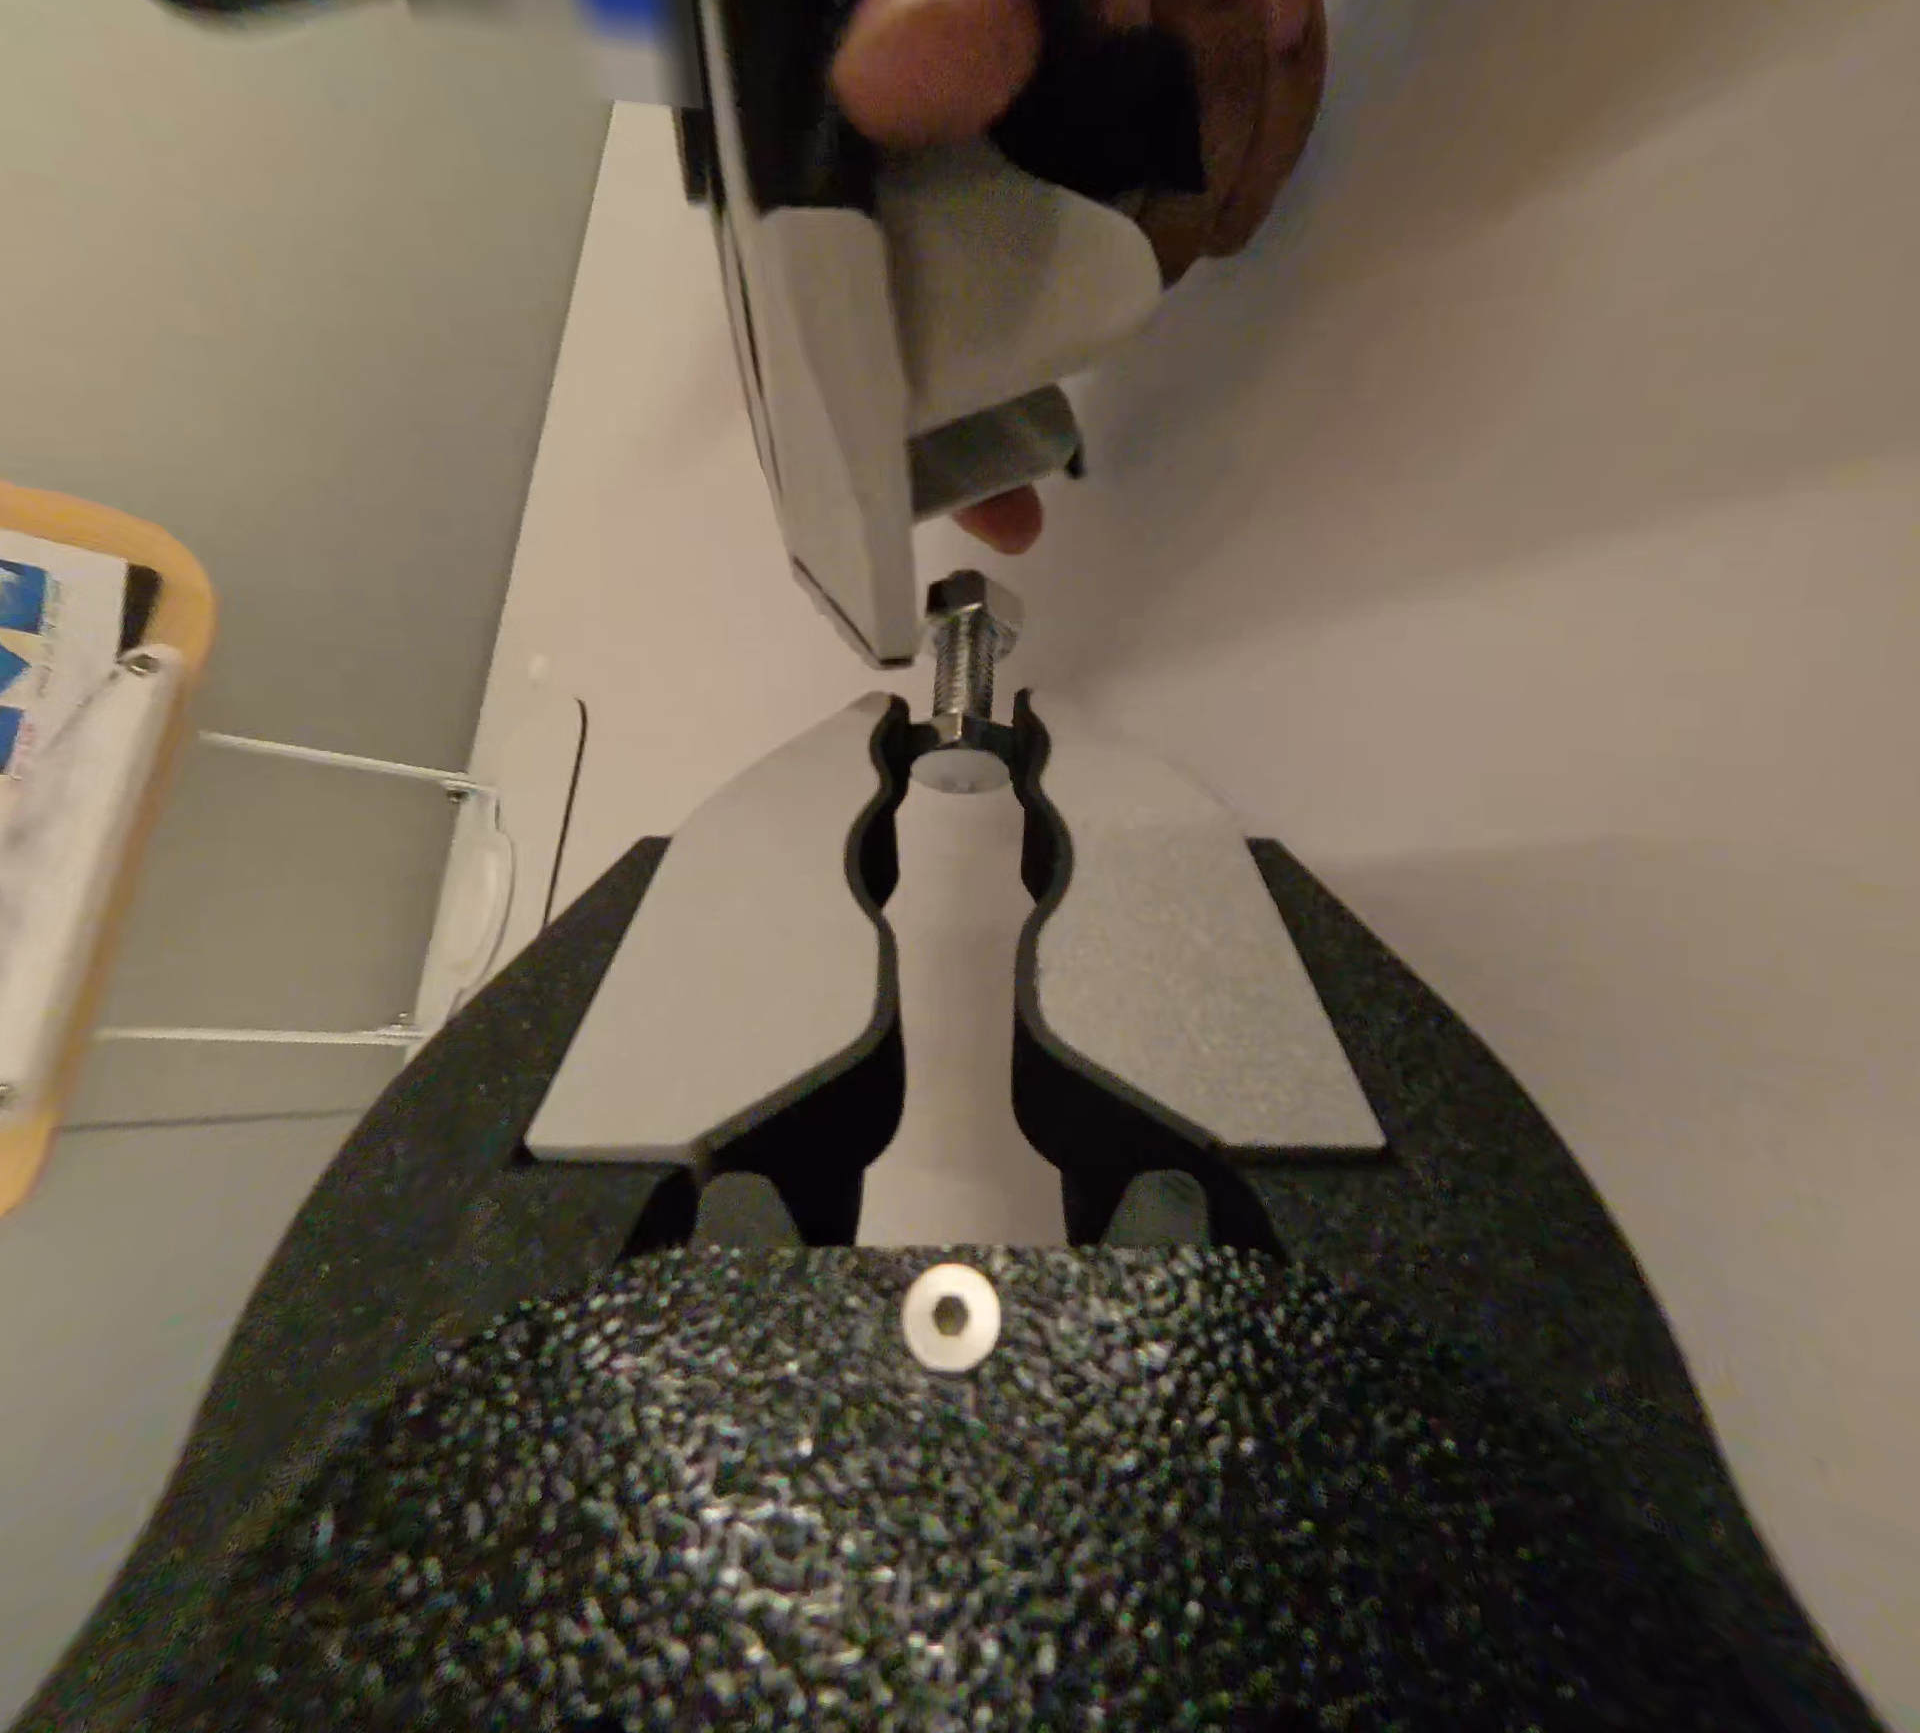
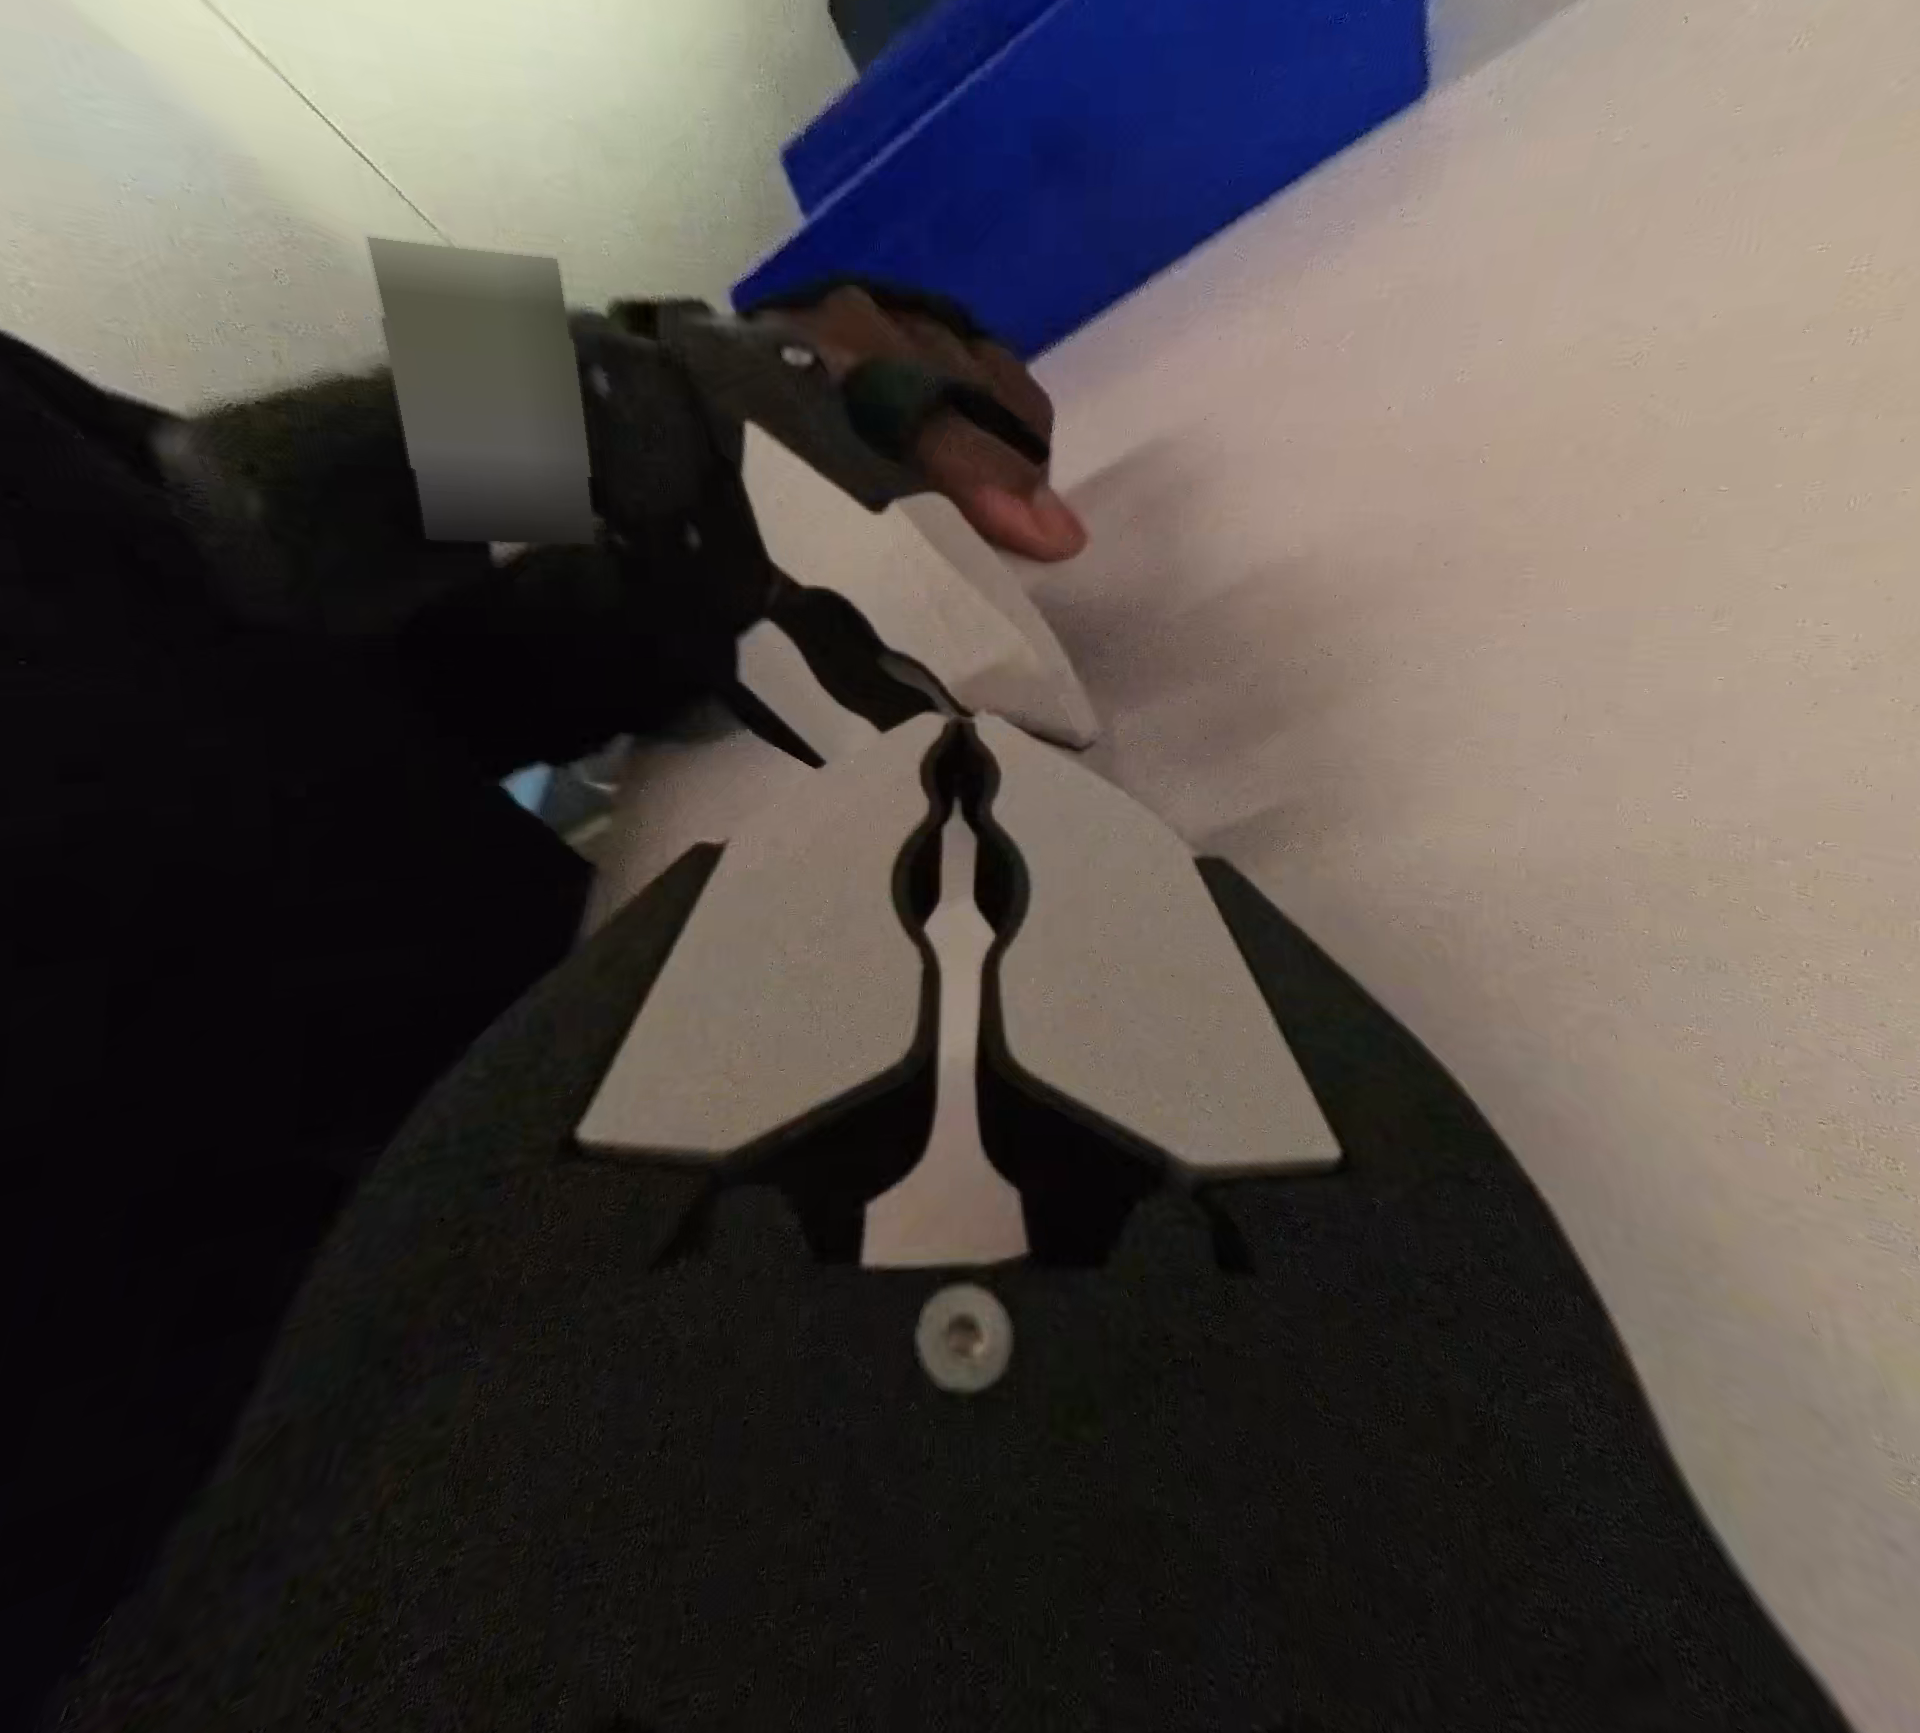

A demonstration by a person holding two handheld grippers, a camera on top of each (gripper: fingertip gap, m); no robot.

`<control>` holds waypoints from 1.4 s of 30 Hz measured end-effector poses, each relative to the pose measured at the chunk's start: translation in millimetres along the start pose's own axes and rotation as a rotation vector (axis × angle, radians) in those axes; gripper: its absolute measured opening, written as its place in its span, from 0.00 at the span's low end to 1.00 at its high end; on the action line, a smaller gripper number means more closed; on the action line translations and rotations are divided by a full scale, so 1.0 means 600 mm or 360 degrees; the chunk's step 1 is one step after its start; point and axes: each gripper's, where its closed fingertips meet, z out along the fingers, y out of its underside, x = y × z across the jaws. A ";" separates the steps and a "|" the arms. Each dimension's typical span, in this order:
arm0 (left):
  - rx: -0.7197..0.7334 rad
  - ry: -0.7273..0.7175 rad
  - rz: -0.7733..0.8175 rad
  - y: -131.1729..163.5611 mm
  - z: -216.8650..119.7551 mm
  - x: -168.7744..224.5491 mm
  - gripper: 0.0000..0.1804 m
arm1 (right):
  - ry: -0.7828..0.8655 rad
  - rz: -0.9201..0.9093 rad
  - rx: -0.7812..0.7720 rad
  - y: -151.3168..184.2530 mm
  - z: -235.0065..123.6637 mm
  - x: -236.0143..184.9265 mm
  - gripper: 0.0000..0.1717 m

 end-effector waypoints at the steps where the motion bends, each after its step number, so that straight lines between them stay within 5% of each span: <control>1: -0.0001 -0.0008 0.0000 -0.002 -0.001 -0.001 0.10 | -0.0040 0.0033 0.0043 -0.005 -0.002 0.000 0.03; 4: 0.0049 0.0007 -0.0168 -0.001 -0.006 -0.012 0.10 | 0.0116 -0.0303 0.0104 -0.018 -0.014 0.017 0.16; 9: 0.0211 0.0117 -0.0530 -0.008 -0.020 -0.026 0.10 | 0.0427 -0.1209 0.0080 -0.020 -0.024 0.019 0.20; 13: 0.0271 0.0216 -0.0632 -0.017 -0.019 -0.017 0.10 | 0.0513 -0.1486 0.0041 -0.010 -0.011 0.011 0.16; 16: 0.0160 0.0151 -0.0459 -0.004 -0.010 -0.010 0.10 | 0.0451 -0.1245 -0.0051 0.004 -0.002 0.015 0.10; 21: 0.0020 0.0001 -0.0041 0.003 -0.004 -0.004 0.10 | -0.0025 0.0050 -0.0082 0.018 -0.001 0.019 0.10; 24: 0.0069 0.0016 -0.0236 0.000 -0.008 -0.017 0.10 | -0.0044 -0.0092 0.0089 -0.010 -0.012 0.018 0.17; 30: 0.0238 0.0164 -0.0634 -0.009 -0.019 -0.025 0.10 | 0.0362 -0.1056 0.0114 -0.021 -0.019 0.015 0.22; 33: 0.0276 0.0249 -0.0702 -0.016 -0.017 -0.016 0.10 | 0.0399 -0.1225 0.0061 -0.009 -0.007 0.007 0.14; 36: 0.0228 0.0209 -0.0599 -0.012 -0.011 -0.011 0.10 | 0.0393 -0.1056 -0.0066 0.006 -0.001 0.017 0.10; 42: 0.0079 -0.0049 -0.0071 -0.005 -0.008 -0.015 0.10 | 0.0042 -0.0086 -0.0059 0.011 -0.001 0.010 0.10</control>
